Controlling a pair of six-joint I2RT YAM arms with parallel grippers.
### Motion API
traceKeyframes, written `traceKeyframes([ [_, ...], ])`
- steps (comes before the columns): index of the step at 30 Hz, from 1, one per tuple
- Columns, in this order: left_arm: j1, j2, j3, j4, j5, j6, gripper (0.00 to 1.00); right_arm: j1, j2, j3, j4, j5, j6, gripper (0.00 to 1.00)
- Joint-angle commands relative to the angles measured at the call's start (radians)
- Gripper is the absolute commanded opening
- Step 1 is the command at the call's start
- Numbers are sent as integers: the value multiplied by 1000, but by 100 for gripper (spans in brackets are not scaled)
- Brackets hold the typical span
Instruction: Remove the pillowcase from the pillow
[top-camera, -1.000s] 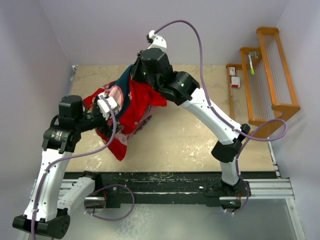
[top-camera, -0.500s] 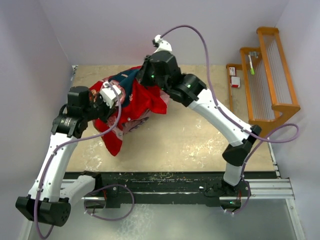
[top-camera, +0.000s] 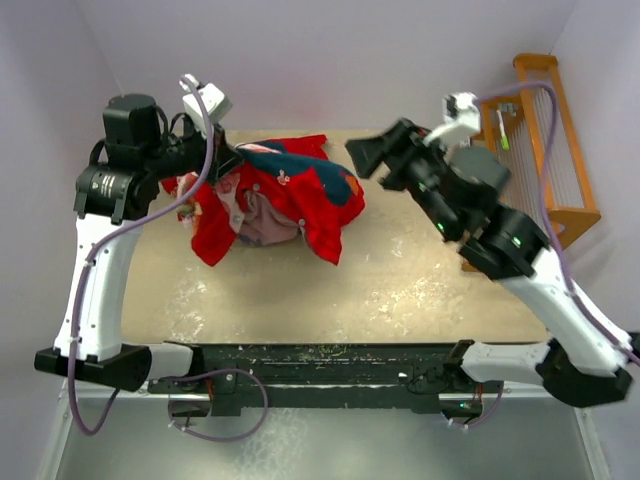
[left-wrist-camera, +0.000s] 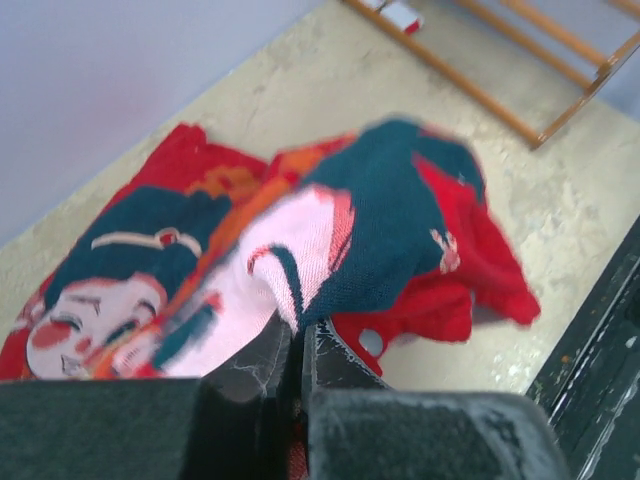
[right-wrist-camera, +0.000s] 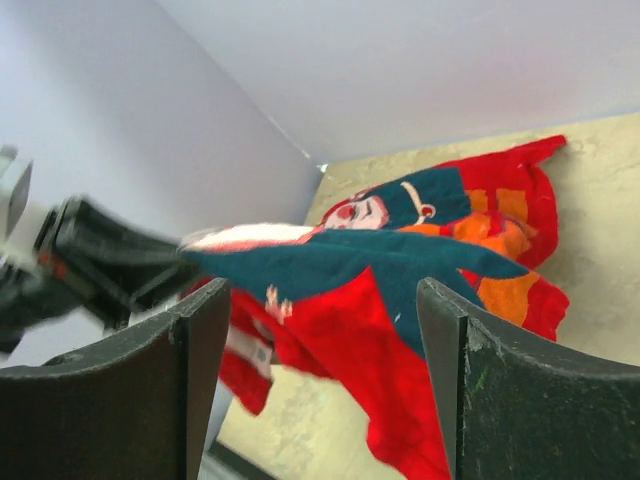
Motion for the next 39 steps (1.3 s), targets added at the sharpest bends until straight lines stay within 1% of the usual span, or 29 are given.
traceKeyframes([
  [1, -40, 75, 219, 27, 80, -110, 0, 168, -152, -179, 84, 146, 29, 78],
  [3, -56, 126, 312, 12, 62, -123, 0, 297, -137, -211, 55, 172, 54, 78],
  [6, -76, 178, 407, -14, 47, -122, 0, 514, -34, -231, 36, 270, 111, 78],
  [7, -83, 184, 413, -17, 43, -117, 0, 563, 7, -228, 43, 283, 134, 78],
  [9, -91, 185, 412, -39, 42, -98, 0, 622, 85, -224, 76, 310, 184, 77],
  [11, -94, 184, 409, -72, 53, -74, 0, 627, 118, -243, 90, 366, 281, 75],
  [12, -94, 178, 404, -85, 59, -64, 0, 627, 122, -257, 96, 369, 327, 73],
  [14, -95, 158, 391, -103, 68, -42, 0, 604, 112, -299, 154, 406, 369, 69],
  [16, -95, 133, 376, -121, 78, -20, 0, 563, 99, -342, 217, 402, 405, 67],
  [18, -94, 116, 363, -149, 97, 1, 0, 533, 100, -351, 249, 404, 428, 66],
  [22, -95, 100, 339, -212, 114, 41, 0, 493, 111, -361, 345, 382, 373, 65],
  [28, -95, 68, 292, -216, 113, 63, 0, 443, 75, -416, 518, 318, 314, 62],
  [31, -94, 68, 293, -214, 118, 55, 0, 438, 84, -401, 520, 321, 309, 61],
  [35, -96, 83, 306, -211, 133, 30, 0, 436, 139, -355, 492, 325, 342, 58],
  [38, -96, 87, 315, -212, 136, 21, 0, 436, 188, -310, 433, 365, 398, 55],
  [39, -97, 89, 319, -213, 137, 21, 0, 436, 198, -304, 434, 401, 414, 54],
])
